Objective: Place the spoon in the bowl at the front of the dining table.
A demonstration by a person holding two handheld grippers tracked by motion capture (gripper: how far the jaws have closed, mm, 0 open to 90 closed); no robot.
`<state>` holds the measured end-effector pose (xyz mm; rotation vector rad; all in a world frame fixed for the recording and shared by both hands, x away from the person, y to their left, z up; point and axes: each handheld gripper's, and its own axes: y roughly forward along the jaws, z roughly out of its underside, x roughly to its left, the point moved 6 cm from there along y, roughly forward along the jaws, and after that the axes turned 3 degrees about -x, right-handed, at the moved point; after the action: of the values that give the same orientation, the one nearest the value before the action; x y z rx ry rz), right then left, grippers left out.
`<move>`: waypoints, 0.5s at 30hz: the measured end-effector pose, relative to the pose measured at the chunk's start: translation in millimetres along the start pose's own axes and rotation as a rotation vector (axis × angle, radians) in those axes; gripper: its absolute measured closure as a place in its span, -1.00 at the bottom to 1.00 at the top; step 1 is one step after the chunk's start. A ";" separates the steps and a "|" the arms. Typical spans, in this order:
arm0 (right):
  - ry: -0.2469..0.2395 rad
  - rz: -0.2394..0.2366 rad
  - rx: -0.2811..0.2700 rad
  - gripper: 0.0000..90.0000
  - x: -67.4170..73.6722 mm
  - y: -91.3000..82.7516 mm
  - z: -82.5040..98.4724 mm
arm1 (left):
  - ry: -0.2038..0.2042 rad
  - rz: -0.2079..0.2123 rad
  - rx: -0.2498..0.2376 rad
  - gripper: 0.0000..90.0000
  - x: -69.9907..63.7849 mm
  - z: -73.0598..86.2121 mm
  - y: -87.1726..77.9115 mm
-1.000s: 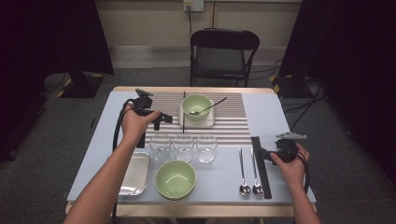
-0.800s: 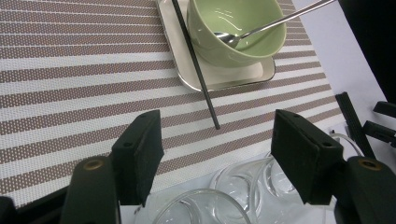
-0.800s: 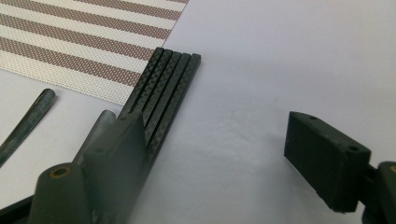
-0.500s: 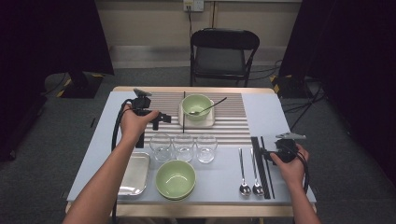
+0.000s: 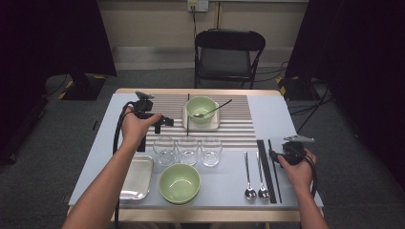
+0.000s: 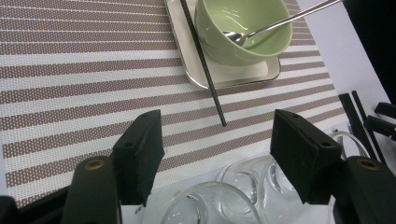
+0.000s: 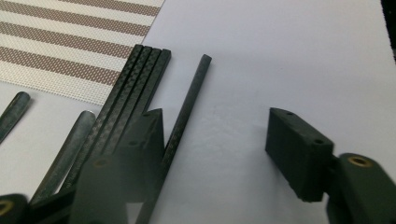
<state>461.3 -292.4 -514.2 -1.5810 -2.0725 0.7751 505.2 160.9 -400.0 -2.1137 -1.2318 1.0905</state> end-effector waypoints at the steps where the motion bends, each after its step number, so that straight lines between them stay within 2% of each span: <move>1: 0.006 0.003 0.001 -0.07 -0.1 -0.6 0.0 | 0.002 -0.003 0.000 -0.24 0.1 0.1 -0.3; 6: 0.048 0.044 -0.008 0.38 -3.6 -3.5 0.7 | 0.013 -0.002 0.002 -0.23 -0.7 0.1 -1.6; 11: 0.083 0.056 -0.017 0.63 -8.4 -4.3 1.9 | 0.016 0.008 0.003 -0.23 -3.1 -0.2 -2.0; 15: 0.112 0.057 -0.025 0.76 -11.9 -4.7 2.9 | 0.022 0.013 0.006 -0.23 -5.8 0.2 -1.6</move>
<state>459.2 -305.3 -513.3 -1.6638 -1.9724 0.6663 502.5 156.6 -396.7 -2.1266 -1.2044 1.0725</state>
